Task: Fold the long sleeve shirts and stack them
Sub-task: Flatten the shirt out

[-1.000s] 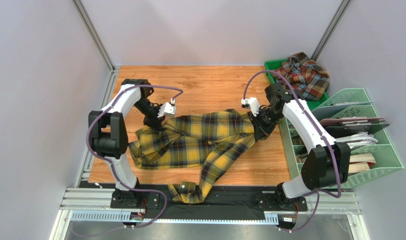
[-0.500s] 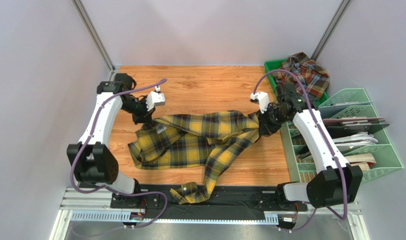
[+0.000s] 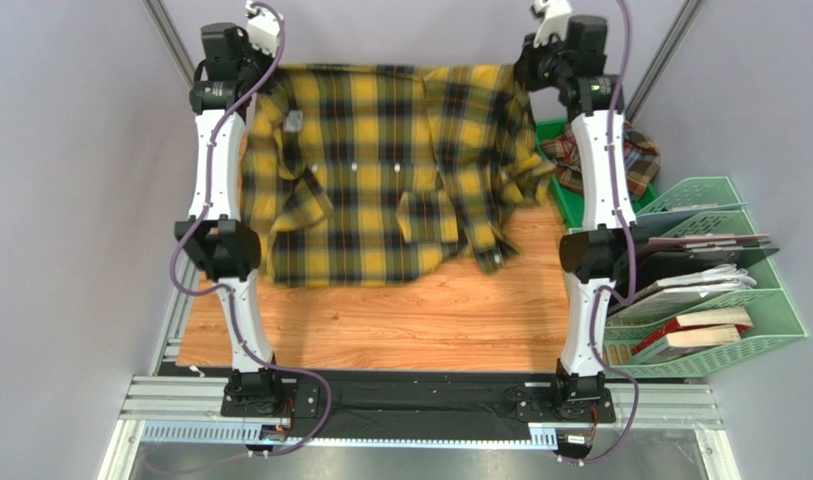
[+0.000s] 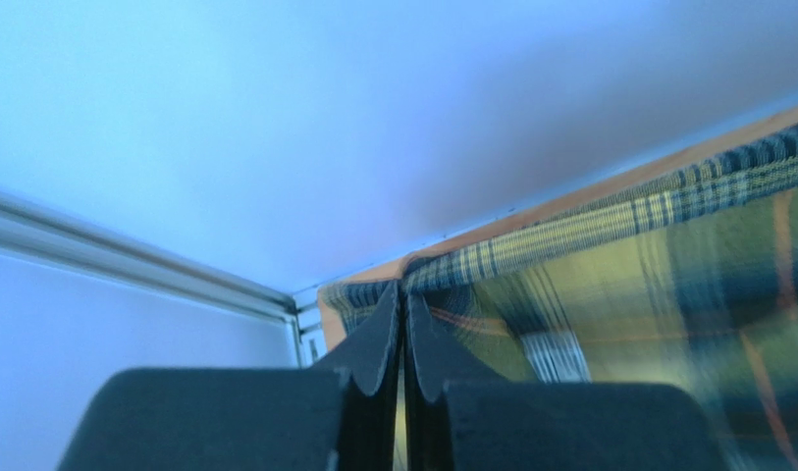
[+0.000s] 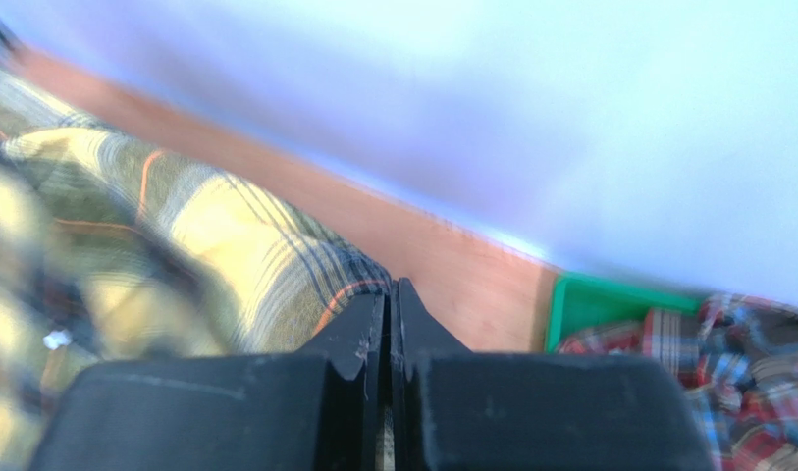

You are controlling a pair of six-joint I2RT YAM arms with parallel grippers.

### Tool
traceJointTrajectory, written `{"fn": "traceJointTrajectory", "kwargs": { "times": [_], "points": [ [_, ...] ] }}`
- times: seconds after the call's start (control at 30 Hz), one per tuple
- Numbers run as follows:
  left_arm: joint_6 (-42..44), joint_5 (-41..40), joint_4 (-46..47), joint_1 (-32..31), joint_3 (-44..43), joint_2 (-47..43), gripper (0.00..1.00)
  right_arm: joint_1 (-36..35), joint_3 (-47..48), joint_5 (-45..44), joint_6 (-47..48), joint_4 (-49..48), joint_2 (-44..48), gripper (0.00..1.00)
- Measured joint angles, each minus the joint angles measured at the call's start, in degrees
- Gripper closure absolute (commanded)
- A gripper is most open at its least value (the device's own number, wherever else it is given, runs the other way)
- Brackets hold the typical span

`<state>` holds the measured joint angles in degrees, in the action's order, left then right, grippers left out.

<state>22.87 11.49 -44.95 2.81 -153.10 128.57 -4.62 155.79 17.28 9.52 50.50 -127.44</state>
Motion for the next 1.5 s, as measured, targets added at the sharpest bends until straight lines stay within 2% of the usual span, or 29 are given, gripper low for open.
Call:
{"fn": "traceJointTrajectory", "kwargs": {
  "times": [0.03,0.07,0.13,0.2,0.23,0.33,0.43,0.47,0.53,0.63,0.7,0.73,0.77,0.83,0.9,0.93,0.97,1.1,1.17,1.3,1.4,1.5],
  "points": [
    [-1.57,0.0,5.31,0.28,5.66,-3.69,1.0,0.39,0.52,0.74,-1.84,-1.79,0.87,1.0],
    [-3.28,0.17,11.17,0.55,14.91,-9.84,1.0,0.68,-4.28,1.66,-4.0,-5.68,4.37,1.0],
    [-5.38,0.85,17.0,1.05,27.41,-21.73,1.0,1.57,-24.68,3.45,-7.82,-16.87,18.97,1.0],
    [-7.82,2.49,21.03,1.55,31.28,-32.39,1.0,2.6,-42.49,4.81,-9.16,-25.46,34.82,1.0],
    [-8.9,3.96,23.93,2.03,32.39,-37.9,1.0,3.1,-48.02,5.53,-9.31,-27.45,42.23,1.0],
    [-8.85,7.41,31.87,4.74,42.05,-53.81,1.0,3.5,-53.62,7.61,-6.56,-33.29,56.94,1.0],
    [-4.04,12.83,35.28,6.58,52.24,-67.1,1.0,4.02,-59.6,9.99,0.09,-34.27,67.49,1.0],
    [-1.25,15.72,34.67,6.62,55.8,-70.18,1.0,4.39,-62.34,10.51,2.86,-33.62,70.12,1.0],
    [3.93,21.2,30.23,6.64,64.41,-74.18,1.0,4.63,-69.64,11.65,9.29,-30.6,72.52,0.92],
    [12.72,25.9,18.36,6.67,78.4,-74.27,0.99,4.72,-81.13,11.93,17.77,-20.24,69.48,0.74],
    [19.78,25.79,9.4,6.75,88.0,-72.74,0.95,4.72,-87.49,11.23,23.82,-10.75,63.95,0.68],
    [23.82,24.76,3.74,6.95,93.85,-71.84,0.87,4.74,-90.31,10.58,26.71,-5.11,60.43,0.65],
    [27.28,23.26,-1.49,7.13,98.9,-71.56,0.83,4.83,-92.91,9.88,28.83,-0.07,57.96,0.61],
    [31.89,20.79,-9.22,7.3,105.13,-71.89,0.78,4.72,-96.96,8.72,31.45,7.54,56.96,0.57],
    [33.46,18.75,-12.63,7.3,107.1,-71.84,0.65,3.89,-97.66,8.33,32.48,11.54,57.92,0.48],
    [33.75,17.9,-13.18,7.34,106.79,-71.12,0.51,3.21,-97.5,8.33,33.03,12.26,58.42,0.47],
    [33.99,17.46,-13.77,7.37,105.59,-69.7,0.49,2.8,-97.07,8.44,33.24,13.0,58.38,0.47],
    [32.89,19.1,-15.65,6.32,96.5,-61.57,0.43,1.97,-91.8,10.64,34.49,17.99,53.31,0.54],
    [31.5,19.37,-14.71,1.81,92.8,-59.58,0.43,1.62,-91.25,12.44,35.01,19.39,51.01,0.56],
    [27.36,21.11,-12.15,-11.82,92.39,-59.6,0.41,-2.05,-95.54,14.43,36.41,21.97,51.45,0.45],
    [24.46,21.64,-11.61,-12.98,92.37,-58.18,0.41,-7.28,-100.83,13.44,37.55,21.64,55.28,0.4],
    [22.47,21.64,-11.26,-12.37,92.45,-54.99,0.4,-17.77,-106.47,10.62,38.58,20.48,59.56,0.37]
  ]
}}
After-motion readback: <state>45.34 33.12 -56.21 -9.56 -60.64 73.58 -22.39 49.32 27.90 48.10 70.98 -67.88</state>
